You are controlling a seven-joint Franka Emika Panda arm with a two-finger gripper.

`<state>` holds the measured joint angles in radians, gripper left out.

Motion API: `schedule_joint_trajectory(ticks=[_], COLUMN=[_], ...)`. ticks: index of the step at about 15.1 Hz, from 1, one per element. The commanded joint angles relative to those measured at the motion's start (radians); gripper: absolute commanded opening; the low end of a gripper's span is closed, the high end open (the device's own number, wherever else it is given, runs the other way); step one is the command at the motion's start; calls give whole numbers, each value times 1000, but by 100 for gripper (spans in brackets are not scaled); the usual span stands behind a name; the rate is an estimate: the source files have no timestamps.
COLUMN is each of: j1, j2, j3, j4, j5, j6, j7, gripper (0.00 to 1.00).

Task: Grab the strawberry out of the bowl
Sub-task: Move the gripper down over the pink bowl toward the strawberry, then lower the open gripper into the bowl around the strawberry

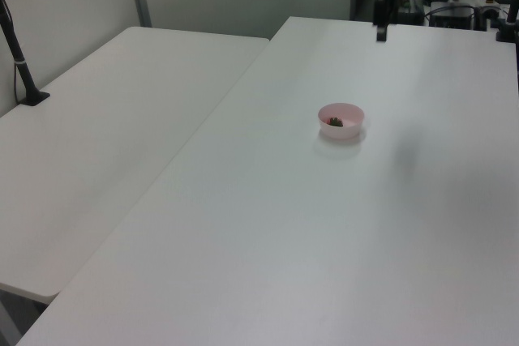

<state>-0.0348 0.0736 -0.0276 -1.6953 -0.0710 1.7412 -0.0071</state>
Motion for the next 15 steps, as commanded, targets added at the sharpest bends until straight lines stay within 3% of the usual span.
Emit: schedule_joint_trajectory(ticks=[1, 3, 5, 8, 12, 15], j1=[39, 38, 46, 90, 81, 75], j2=[75, 110, 139, 184, 261, 307], j3=[-2, -2, -2, -2, -2, -3], j4=[-29, -29, -30, -69, -72, -72], j5=[-47, -36, -36, -52, -40, 3], j6=[87, 150, 187, 306, 374, 461], j7=[76, 114, 317, 733, 978, 1169], gripper=[100, 100, 93, 96, 91, 76])
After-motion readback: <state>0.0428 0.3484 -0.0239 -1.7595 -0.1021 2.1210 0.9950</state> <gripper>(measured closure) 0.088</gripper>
